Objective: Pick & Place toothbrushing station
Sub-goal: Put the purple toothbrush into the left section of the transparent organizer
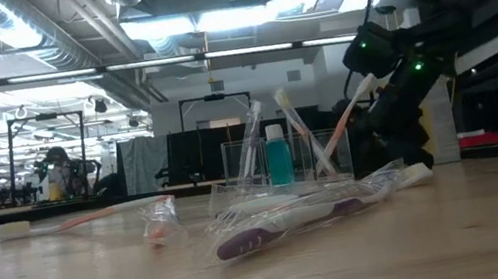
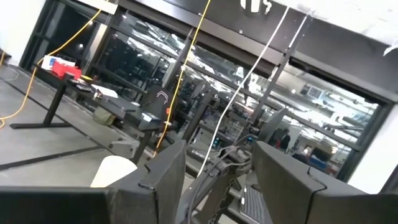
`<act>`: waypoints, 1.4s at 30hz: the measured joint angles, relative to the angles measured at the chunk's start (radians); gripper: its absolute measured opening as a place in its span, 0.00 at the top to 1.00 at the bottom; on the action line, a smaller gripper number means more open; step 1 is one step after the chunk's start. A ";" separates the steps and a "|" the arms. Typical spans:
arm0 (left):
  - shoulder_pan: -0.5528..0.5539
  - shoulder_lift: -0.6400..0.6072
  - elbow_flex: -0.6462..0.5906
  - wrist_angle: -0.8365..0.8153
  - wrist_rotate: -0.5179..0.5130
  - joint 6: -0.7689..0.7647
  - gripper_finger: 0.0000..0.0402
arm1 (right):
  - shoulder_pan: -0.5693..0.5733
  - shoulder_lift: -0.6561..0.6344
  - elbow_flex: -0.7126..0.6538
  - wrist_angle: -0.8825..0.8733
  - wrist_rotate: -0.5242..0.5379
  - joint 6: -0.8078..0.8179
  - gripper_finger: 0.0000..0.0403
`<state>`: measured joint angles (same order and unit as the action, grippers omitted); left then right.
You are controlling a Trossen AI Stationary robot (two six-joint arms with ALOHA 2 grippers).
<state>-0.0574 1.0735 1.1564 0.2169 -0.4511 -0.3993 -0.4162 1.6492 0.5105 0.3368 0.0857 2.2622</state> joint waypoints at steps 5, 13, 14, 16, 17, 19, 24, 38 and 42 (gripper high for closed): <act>-0.001 -0.016 0.000 0.004 0.000 -0.010 0.54 | 0.002 0.052 0.049 0.003 -0.013 -0.004 0.79; -0.024 -0.026 0.000 0.052 -0.003 -0.002 0.54 | -0.007 0.058 0.056 -0.017 -0.045 -0.004 0.79; -0.027 -0.026 0.000 0.057 -0.003 0.000 0.54 | -0.007 0.058 0.056 -0.019 -0.045 -0.004 0.79; -0.028 -0.026 0.000 0.058 -0.004 0.002 0.54 | -0.007 0.059 0.056 -0.021 -0.045 -0.003 0.80; -0.028 -0.026 0.000 0.057 -0.004 0.002 0.54 | -0.007 0.059 0.056 -0.022 -0.045 -0.002 0.82; -0.028 -0.026 0.000 0.057 -0.005 0.002 0.54 | -0.006 0.060 0.055 -0.024 -0.044 -0.002 0.86; -0.028 -0.026 0.000 0.057 -0.007 0.002 0.54 | -0.006 0.060 0.054 -0.011 -0.015 0.004 0.97; -0.051 -0.025 0.000 0.040 0.000 -0.001 0.54 | -0.004 0.038 0.049 0.036 0.162 0.029 0.99; -0.067 -0.025 0.000 0.018 -0.002 -0.002 0.54 | -0.009 0.036 0.049 0.091 0.226 0.022 1.00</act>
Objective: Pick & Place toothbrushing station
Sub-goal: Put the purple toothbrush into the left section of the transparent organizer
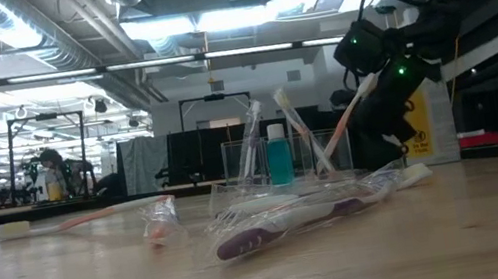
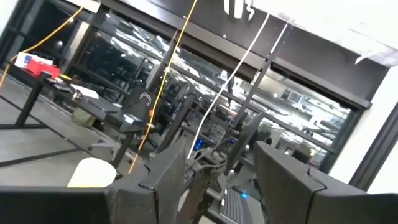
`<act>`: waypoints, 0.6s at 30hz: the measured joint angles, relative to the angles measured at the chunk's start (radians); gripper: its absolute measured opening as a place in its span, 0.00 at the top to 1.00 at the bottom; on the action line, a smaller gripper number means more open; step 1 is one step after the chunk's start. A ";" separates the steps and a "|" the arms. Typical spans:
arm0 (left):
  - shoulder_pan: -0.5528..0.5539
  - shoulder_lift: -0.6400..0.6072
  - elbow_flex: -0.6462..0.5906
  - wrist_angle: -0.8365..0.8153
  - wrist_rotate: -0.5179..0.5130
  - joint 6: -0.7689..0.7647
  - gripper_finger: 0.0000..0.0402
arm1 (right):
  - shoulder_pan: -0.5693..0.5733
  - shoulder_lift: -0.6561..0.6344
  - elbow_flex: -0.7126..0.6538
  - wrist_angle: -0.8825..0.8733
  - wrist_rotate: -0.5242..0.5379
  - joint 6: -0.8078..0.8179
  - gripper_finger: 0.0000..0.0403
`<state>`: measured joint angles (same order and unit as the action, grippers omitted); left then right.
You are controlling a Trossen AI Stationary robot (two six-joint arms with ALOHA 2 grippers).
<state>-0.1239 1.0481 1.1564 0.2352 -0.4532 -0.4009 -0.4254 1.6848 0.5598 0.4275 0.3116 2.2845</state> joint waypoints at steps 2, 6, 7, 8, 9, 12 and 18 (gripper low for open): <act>-0.008 0.000 0.000 -0.004 -0.005 -0.001 0.54 | -0.007 -0.001 0.000 0.027 0.006 0.000 1.00; -0.020 0.000 0.000 -0.008 -0.013 -0.001 0.54 | -0.013 -0.002 0.001 0.069 0.029 0.000 1.00; -0.021 0.000 0.000 -0.008 -0.018 -0.003 0.54 | -0.013 -0.002 0.001 0.071 0.029 0.000 1.00; -0.024 0.000 0.000 -0.008 -0.020 -0.004 0.54 | -0.012 -0.002 0.001 0.070 0.028 0.000 1.00; -0.026 0.000 0.000 -0.008 -0.020 -0.004 0.54 | -0.011 -0.002 0.001 0.070 0.027 -0.003 1.00; -0.034 0.000 0.000 -0.008 -0.023 -0.004 0.54 | -0.010 -0.002 0.001 0.073 0.018 -0.021 1.00; -0.063 0.000 0.000 -0.008 -0.051 -0.004 0.54 | -0.009 -0.003 0.002 0.093 -0.013 -0.125 0.91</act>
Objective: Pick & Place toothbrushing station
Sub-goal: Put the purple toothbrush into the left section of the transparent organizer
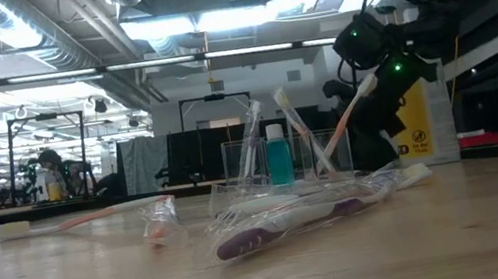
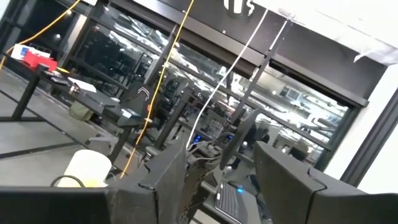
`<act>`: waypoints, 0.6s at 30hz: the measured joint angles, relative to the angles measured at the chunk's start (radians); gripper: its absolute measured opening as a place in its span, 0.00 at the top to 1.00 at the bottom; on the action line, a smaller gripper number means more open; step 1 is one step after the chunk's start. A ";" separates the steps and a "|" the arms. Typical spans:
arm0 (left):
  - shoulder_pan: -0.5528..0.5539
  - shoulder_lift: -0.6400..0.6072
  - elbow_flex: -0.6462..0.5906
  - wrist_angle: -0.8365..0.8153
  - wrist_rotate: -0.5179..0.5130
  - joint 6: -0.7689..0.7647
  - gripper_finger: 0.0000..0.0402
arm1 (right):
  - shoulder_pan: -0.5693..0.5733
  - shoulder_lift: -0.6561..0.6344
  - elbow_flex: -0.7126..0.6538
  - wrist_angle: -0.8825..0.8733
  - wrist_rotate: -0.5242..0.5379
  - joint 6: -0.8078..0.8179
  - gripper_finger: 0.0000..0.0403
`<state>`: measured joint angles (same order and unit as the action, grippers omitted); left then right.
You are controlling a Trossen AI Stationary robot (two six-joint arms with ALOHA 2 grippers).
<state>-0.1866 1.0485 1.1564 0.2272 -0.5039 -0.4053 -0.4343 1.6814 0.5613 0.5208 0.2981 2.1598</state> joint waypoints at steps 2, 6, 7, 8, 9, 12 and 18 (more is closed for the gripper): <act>-0.007 0.000 0.000 0.000 -0.001 0.000 0.54 | 0.000 -0.001 0.001 0.030 0.001 -0.032 0.87; -0.025 0.000 0.000 0.000 -0.016 0.000 0.54 | 0.006 -0.008 0.001 0.051 0.028 -0.017 0.80; -0.030 0.000 0.000 0.000 -0.022 0.000 0.54 | 0.011 -0.014 0.001 0.064 0.051 -0.006 0.78; -0.037 0.000 0.000 0.000 -0.026 0.000 0.54 | 0.016 -0.021 0.001 0.072 0.077 -0.001 0.77; -0.043 0.000 0.000 0.000 -0.030 0.004 0.54 | 0.022 -0.033 0.001 0.071 0.106 0.003 0.76; -0.061 0.000 0.000 0.000 -0.038 0.005 0.54 | 0.047 -0.088 0.001 0.071 0.232 0.001 0.75; -0.089 0.000 0.000 0.000 -0.043 0.016 0.54 | 0.079 -0.262 -0.020 0.071 0.465 -0.172 0.75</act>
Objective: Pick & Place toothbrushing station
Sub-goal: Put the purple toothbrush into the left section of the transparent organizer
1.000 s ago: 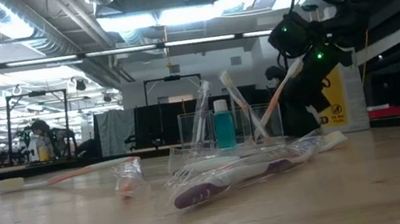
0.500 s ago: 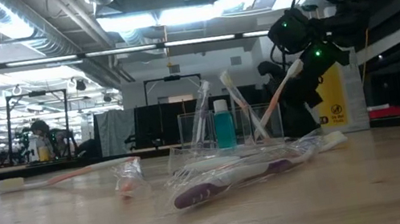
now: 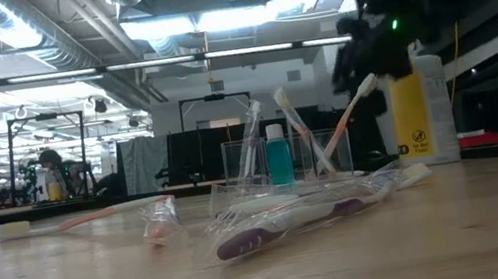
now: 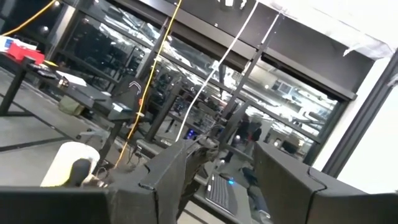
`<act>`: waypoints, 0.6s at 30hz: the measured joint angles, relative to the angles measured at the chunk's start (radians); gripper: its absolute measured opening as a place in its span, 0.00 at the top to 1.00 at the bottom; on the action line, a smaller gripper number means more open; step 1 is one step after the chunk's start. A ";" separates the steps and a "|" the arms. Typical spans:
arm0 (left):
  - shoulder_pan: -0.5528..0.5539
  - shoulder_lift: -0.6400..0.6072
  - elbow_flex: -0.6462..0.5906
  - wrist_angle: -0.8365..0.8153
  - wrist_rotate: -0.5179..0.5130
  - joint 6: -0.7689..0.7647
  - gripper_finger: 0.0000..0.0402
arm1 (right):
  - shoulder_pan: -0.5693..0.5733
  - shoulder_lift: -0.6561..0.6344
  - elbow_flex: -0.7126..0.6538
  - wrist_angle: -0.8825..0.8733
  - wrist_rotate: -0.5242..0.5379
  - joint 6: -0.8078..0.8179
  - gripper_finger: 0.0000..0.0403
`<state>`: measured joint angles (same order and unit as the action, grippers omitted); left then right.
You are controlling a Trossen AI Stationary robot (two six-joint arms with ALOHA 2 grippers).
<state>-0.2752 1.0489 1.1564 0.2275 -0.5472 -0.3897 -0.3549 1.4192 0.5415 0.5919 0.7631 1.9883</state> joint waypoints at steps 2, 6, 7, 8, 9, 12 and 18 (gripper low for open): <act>-0.007 0.000 0.000 0.000 0.000 0.001 0.54 | -0.003 -0.065 0.000 0.036 -0.013 -0.195 0.76; -0.029 0.000 0.000 0.000 -0.001 0.009 0.54 | -0.032 -0.170 0.008 0.198 -0.265 -0.757 0.78; -0.036 0.000 0.000 0.000 -0.001 0.012 0.54 | -0.043 -0.190 0.021 0.193 -0.355 -0.851 0.79; -0.042 0.000 0.000 0.000 -0.001 0.016 0.54 | -0.057 -0.213 0.037 0.162 -0.436 -0.915 0.80; -0.049 0.000 0.000 0.000 -0.002 0.018 0.54 | -0.074 -0.237 0.062 0.099 -0.516 -0.963 0.81; -0.068 0.000 0.000 0.000 -0.012 0.018 0.54 | -0.135 -0.282 0.208 -0.309 -0.730 -1.106 0.84; -0.112 0.003 0.000 0.001 -0.018 0.027 0.54 | -0.204 -0.178 0.669 -1.228 -0.803 -1.618 0.86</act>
<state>-0.3874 1.0522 1.1565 0.2285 -0.5653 -0.3631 -0.5593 1.2408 1.2107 -0.6358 -0.0404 0.3705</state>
